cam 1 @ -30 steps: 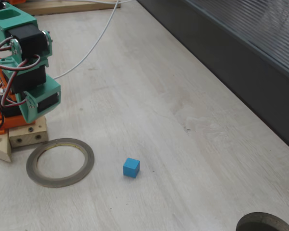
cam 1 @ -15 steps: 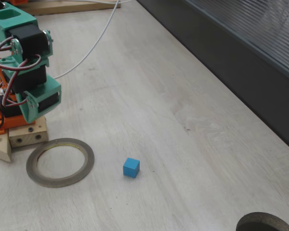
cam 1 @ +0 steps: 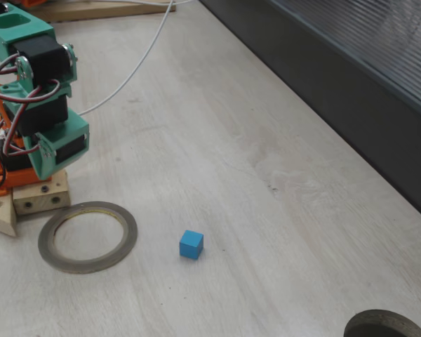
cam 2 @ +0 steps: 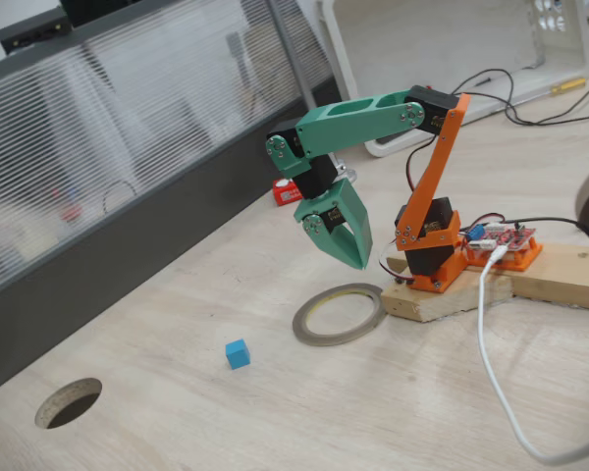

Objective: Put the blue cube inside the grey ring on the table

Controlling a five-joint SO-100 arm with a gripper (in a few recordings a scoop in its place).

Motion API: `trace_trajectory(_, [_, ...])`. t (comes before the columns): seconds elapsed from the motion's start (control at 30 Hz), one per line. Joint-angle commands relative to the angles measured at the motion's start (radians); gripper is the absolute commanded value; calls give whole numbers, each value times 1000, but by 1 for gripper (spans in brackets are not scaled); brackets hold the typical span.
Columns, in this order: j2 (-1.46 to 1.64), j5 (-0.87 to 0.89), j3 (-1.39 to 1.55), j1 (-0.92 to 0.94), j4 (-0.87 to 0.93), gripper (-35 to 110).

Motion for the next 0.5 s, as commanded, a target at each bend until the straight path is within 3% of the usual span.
trace_trajectory(0.0, [17, 14, -2, 9, 8, 2])
trace_trajectory(0.47, [17, 15, -3, 6, -143, 2])
